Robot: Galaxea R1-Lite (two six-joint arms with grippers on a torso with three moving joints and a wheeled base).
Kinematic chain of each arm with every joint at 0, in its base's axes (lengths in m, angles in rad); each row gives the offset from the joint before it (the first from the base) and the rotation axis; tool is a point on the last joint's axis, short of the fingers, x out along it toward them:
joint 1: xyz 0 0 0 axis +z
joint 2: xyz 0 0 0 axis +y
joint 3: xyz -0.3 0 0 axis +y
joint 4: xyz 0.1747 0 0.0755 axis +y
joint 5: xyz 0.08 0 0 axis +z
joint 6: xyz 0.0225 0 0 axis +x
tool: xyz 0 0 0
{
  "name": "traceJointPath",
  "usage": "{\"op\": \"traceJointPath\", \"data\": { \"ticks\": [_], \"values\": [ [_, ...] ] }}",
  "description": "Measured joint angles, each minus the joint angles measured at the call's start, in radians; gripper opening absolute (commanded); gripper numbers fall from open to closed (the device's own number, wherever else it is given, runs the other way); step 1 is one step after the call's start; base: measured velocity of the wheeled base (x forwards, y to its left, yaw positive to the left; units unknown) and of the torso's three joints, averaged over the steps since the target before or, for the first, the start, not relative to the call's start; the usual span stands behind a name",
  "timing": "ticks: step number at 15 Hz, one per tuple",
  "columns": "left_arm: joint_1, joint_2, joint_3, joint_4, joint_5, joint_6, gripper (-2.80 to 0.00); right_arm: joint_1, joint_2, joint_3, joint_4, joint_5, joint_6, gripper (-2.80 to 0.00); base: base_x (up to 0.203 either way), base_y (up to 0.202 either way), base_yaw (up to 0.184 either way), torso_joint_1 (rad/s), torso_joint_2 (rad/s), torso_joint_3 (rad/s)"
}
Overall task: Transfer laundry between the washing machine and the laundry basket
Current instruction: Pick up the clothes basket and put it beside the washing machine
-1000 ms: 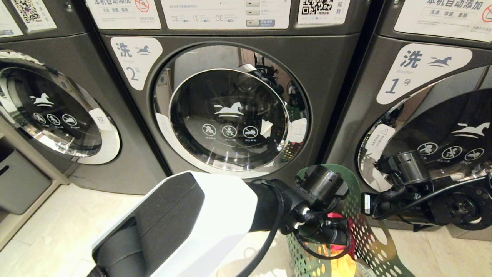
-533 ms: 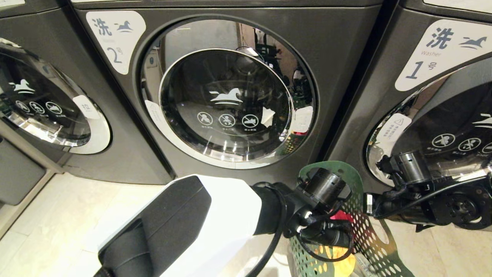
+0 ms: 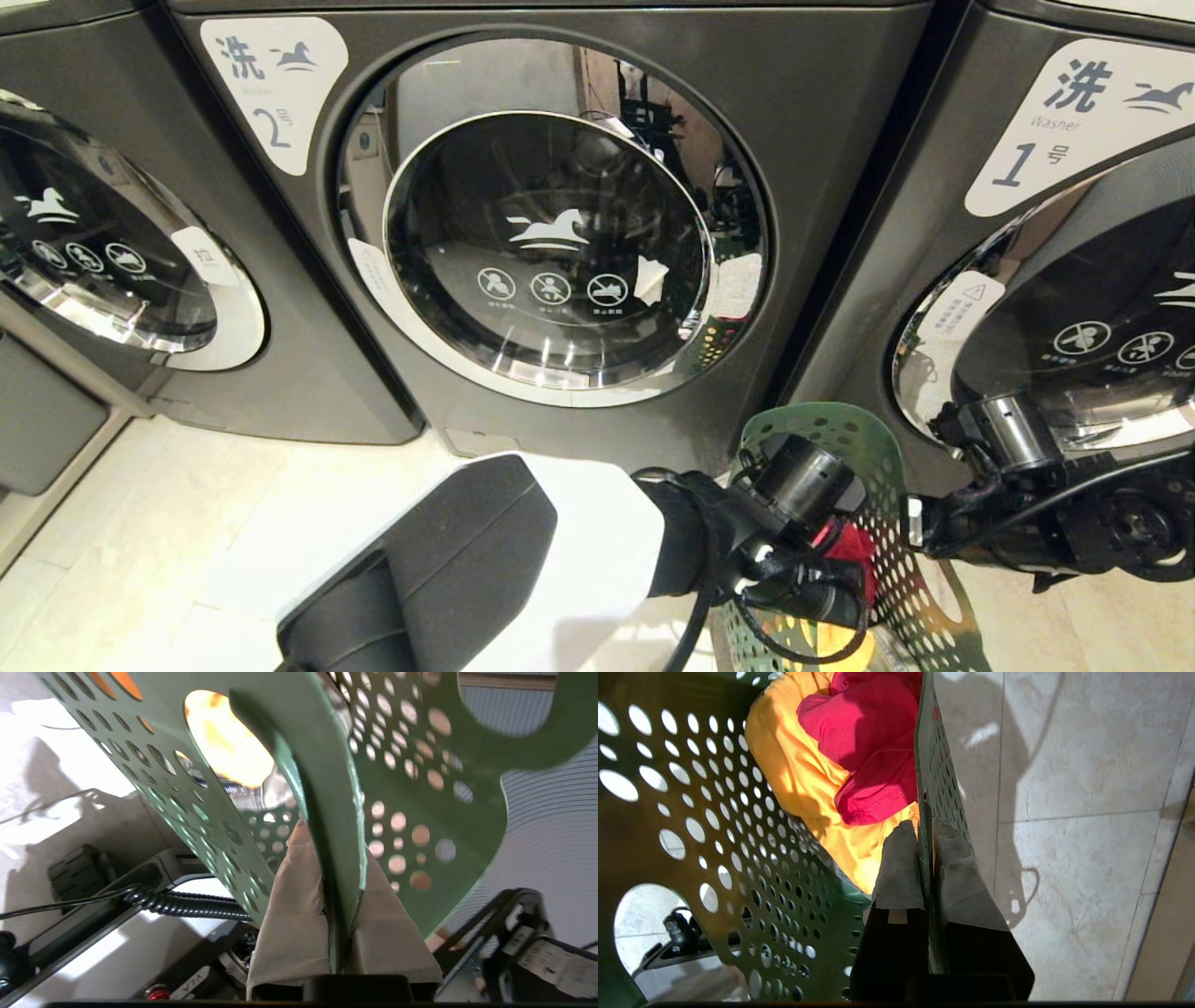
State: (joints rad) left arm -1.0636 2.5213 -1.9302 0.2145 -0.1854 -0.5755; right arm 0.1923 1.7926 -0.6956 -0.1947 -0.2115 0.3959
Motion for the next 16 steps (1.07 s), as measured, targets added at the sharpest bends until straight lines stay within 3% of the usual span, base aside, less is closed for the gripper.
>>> {"op": "traceJointPath", "data": {
  "ticks": [4,7,16],
  "values": [
    [-0.011,0.008,0.001,0.001,0.014,0.002,-2.8,0.0,0.003,0.022,-0.001,0.006,0.002,-2.8,0.0,0.0,0.0,0.0,0.0,0.0],
    [-0.016,0.017,0.001,0.001,0.063,0.003,-2.8,0.0,0.031,0.03,-0.006,0.009,0.006,-2.8,0.0,0.0,0.0,0.0,0.0,0.0],
    [-0.018,0.017,0.001,0.006,0.065,0.001,-2.8,0.0,0.087,0.034,-0.063,0.013,0.006,-2.8,0.0,0.0,0.0,0.0,0.0,0.0]
  ]
}}
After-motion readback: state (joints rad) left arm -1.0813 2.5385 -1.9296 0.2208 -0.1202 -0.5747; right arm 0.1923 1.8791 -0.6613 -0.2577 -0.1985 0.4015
